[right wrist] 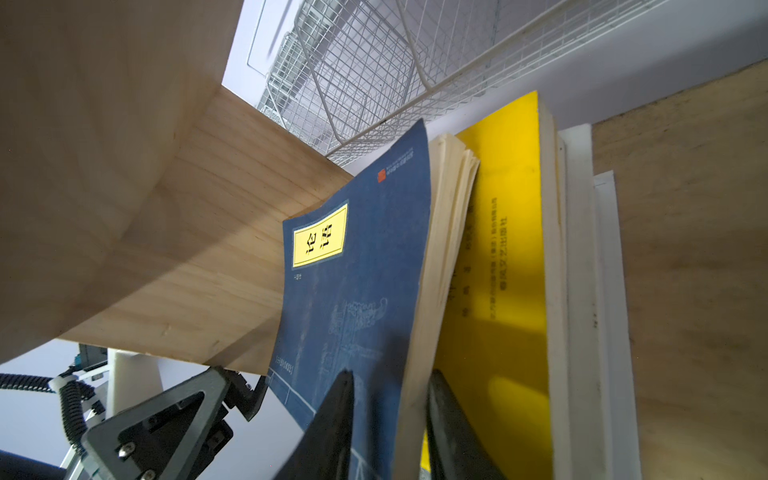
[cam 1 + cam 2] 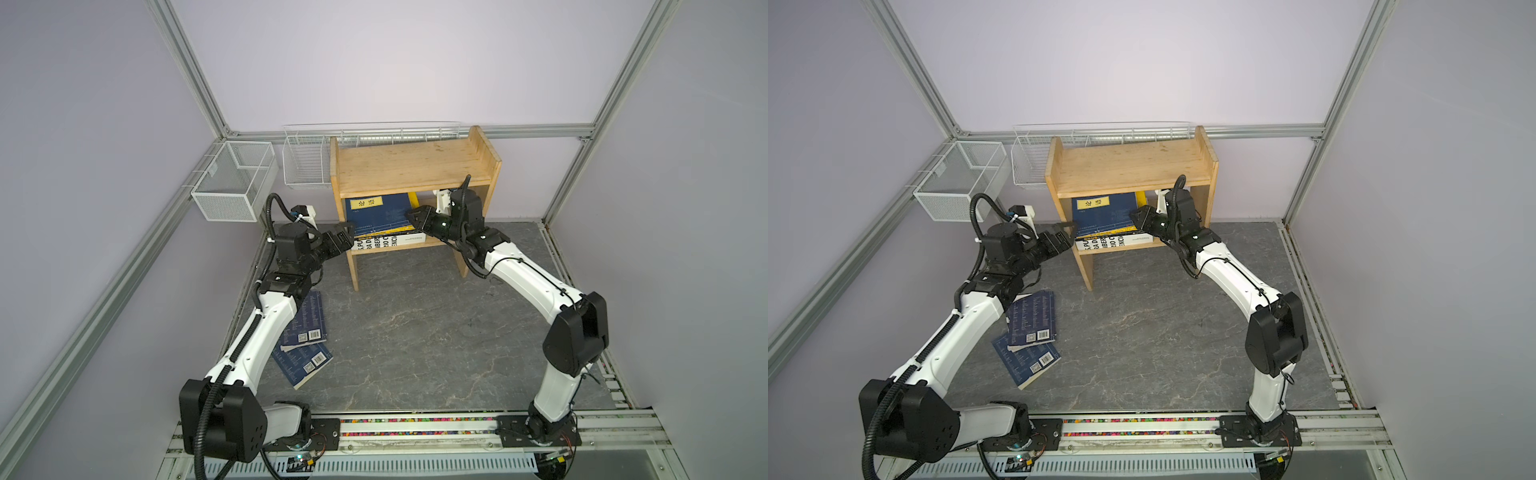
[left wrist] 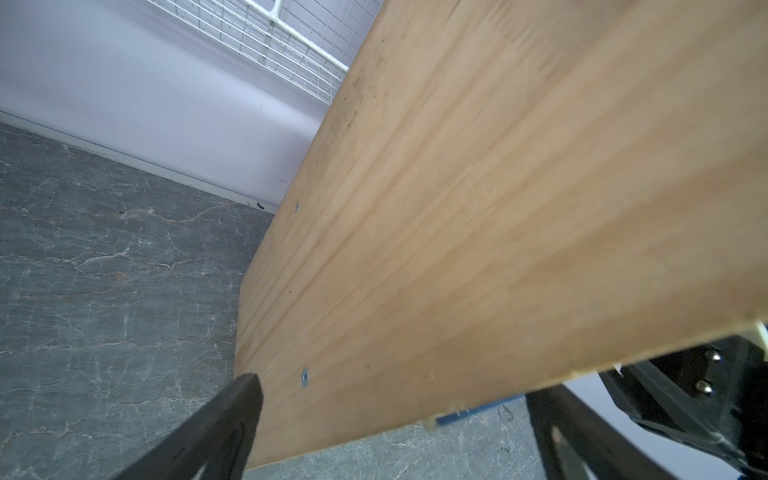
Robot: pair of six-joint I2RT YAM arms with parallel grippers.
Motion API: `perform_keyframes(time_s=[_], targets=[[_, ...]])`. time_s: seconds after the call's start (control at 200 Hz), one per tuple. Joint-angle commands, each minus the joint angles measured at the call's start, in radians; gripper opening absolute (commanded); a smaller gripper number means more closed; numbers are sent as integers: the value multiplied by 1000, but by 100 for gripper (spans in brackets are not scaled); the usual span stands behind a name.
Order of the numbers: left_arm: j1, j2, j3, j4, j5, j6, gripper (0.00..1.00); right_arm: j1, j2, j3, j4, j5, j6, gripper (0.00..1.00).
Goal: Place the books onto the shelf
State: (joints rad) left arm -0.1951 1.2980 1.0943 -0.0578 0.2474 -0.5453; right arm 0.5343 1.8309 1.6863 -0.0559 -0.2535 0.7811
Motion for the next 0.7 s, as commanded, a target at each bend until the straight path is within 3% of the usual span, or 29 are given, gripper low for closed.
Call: perform_keyframes(time_s=[0.0,0.115,0.425,0.695], targets=[[7,7,8,18,0,-2,100,12,-5,33,40,13,-33,41],[7,13,3,24,8,-6,100,22,-22,23,39,55,-72,56],[6,24,3,30,24,-10,100,77,-95,-15,82,261,-288,67],[6,21,0,26,50,17,100,91,-162,-118,312,187,-445,80]])
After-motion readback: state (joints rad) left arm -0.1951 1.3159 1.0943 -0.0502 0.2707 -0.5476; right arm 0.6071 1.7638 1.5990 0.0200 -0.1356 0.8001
